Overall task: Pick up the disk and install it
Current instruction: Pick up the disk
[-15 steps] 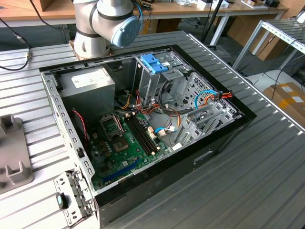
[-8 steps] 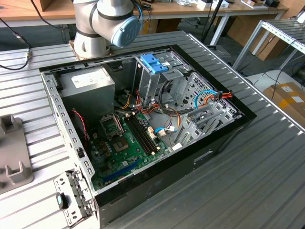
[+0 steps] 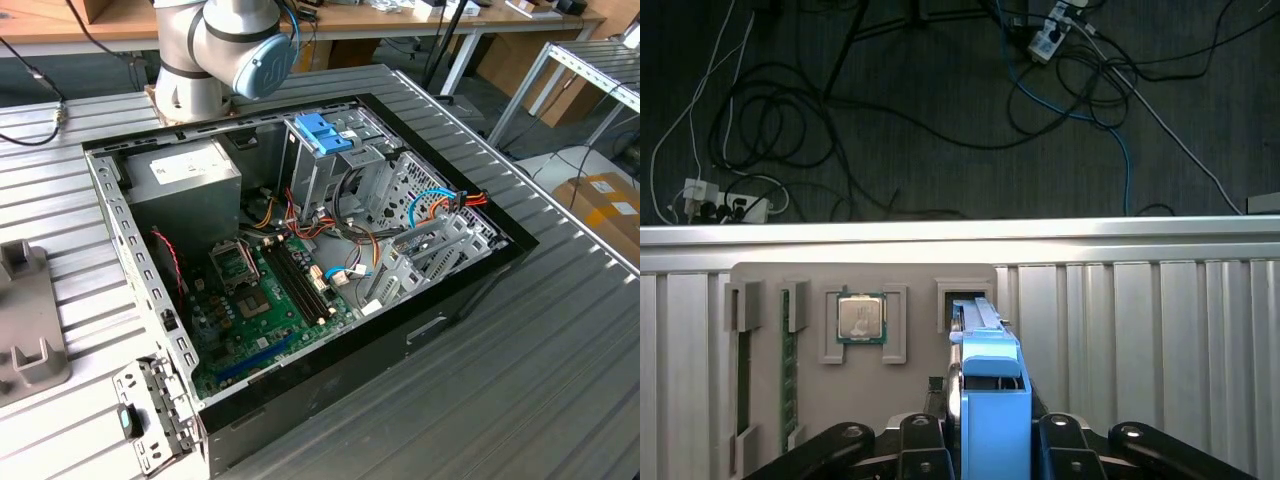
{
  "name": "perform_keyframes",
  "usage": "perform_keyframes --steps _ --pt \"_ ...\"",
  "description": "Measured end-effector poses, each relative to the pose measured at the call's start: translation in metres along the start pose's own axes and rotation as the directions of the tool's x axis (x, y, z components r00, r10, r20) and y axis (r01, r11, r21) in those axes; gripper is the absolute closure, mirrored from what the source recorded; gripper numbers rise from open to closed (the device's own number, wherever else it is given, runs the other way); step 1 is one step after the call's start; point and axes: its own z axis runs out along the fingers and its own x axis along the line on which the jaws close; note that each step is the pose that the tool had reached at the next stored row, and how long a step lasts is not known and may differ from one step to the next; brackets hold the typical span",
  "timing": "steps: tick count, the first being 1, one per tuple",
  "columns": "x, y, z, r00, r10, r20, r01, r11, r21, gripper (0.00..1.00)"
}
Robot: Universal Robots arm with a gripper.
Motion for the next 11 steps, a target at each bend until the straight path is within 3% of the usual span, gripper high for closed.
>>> perform_keyframes --steps 11 --pt "-0.0002 0.0003 -0.0061 1.0 0.0 0.0066 0.0 1.0 -0.0002 0.63"
